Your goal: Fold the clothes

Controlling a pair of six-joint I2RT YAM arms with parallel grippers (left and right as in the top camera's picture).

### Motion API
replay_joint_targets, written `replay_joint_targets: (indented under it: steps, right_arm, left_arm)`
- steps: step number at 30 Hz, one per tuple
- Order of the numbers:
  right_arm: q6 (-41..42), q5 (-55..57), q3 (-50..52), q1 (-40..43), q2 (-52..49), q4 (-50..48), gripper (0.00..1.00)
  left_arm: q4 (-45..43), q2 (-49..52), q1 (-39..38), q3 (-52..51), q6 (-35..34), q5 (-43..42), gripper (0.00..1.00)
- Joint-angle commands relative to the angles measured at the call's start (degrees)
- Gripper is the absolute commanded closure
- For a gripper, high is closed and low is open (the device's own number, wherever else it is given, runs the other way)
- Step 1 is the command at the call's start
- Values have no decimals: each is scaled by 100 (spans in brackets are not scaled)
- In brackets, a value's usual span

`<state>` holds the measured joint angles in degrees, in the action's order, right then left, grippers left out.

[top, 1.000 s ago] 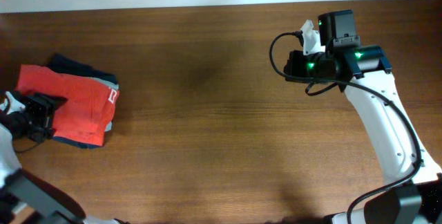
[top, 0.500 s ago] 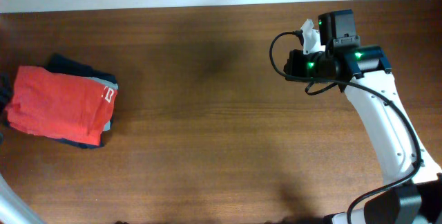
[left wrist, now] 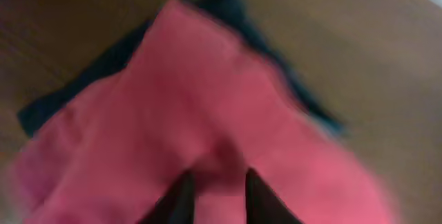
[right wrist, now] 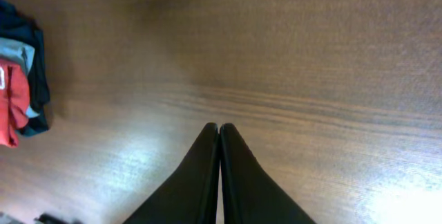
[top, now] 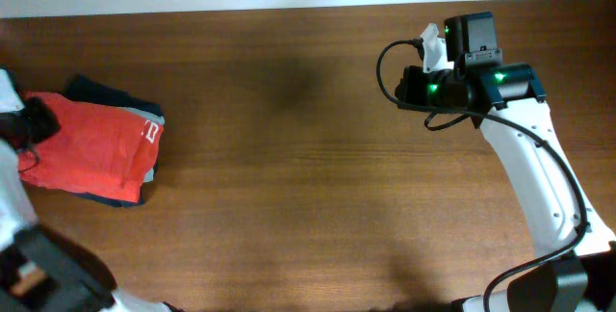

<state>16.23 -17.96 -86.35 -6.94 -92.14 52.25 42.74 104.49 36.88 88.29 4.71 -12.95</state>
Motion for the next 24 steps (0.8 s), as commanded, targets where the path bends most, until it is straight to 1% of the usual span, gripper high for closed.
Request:
replay_joint_targets:
  steps: [1,3,4,6,7,10,13,16,21,24]
  right_arm:
    - [81,-107,-24,-15,-4,74,93]
    - [79,-107,-24,-15,-4,157,93]
    - [79,-109,-26,-15,-4,181,93]
    - [79,-111,-26,-15,-4,225,93]
    - [79,-111,-26,-15,-4,247,93]
    - [81,-111,-26,-15,-4,332,93]
    - [81,-153,-26,-15,-4,393,93]
    - [81,-240,-26,-15,-4,428,94]
    - [81,-260,-26,-15,-4,474,94]
    - [81,-260,-35,-15,-4,472,94]
  left_arm:
    - [-111,935,11,-22,216,678,81]
    - [-273,1316,37,-22,94,673,81]
    - [-369,1491,39,-22,96,678,78]
    - [-542,1714,33,-22,96,671,75]
    - [-614,1768,33,-22,94,640,75]
    - [-817,1773,33,-7,96,507,71]
    - [-769,1711,33,195,92,505,69]
    - [-450,1554,33,610,87,481,66]
    - [861,1043,35,1952,50,365,61]
    - [1578,697,35,2605,52,173,56]
